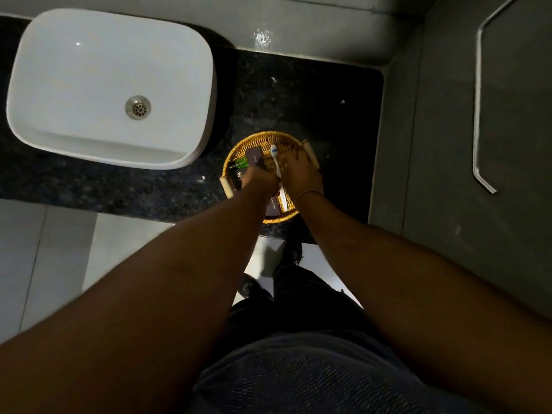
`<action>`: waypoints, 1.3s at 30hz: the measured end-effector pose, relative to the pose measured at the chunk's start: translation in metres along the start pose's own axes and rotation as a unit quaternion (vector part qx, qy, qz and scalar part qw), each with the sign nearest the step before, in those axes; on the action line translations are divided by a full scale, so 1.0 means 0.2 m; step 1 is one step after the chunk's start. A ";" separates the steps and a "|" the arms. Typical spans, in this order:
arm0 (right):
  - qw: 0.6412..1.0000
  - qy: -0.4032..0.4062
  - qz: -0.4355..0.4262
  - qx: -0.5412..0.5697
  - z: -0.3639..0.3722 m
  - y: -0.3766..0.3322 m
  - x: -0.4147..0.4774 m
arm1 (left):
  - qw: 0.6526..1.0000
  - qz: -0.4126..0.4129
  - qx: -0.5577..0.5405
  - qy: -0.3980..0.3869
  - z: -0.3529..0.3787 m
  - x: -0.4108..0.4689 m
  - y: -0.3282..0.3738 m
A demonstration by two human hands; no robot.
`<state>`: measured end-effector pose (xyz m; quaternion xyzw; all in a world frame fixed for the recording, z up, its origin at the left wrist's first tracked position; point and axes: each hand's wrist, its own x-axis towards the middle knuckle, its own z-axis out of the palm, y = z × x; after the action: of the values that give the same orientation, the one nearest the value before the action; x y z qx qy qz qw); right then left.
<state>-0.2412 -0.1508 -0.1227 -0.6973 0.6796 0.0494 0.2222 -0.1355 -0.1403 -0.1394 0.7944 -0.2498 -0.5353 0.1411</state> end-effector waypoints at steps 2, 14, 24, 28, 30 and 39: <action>1.000 -0.011 0.008 0.003 0.02 0.02 -0.02 | 1.000 0.019 0.021 0.004 0.01 -0.01 -0.01; 0.999 -0.011 -0.005 -0.037 0.11 0.03 -0.15 | 0.994 0.061 0.090 0.026 0.05 -0.04 0.00; 1.000 -0.015 -0.003 0.011 0.06 0.06 -0.07 | 0.998 0.042 0.042 0.006 0.07 -0.04 -0.05; 0.999 0.010 0.018 0.044 0.06 0.06 -0.08 | 0.999 0.039 0.022 0.006 0.07 -0.05 -0.06; 0.999 0.013 0.022 0.042 0.06 0.06 -0.08 | 0.999 0.031 0.016 0.007 0.07 -0.05 -0.06; 0.994 -0.005 0.087 0.061 0.03 0.06 -0.04 | 1.000 0.013 0.000 0.022 0.08 -0.07 -0.07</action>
<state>-0.2518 -0.1409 -0.1271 -0.6203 0.7385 0.0303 0.2625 -0.1511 -0.1200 -0.1425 0.8027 -0.2570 -0.5158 0.1539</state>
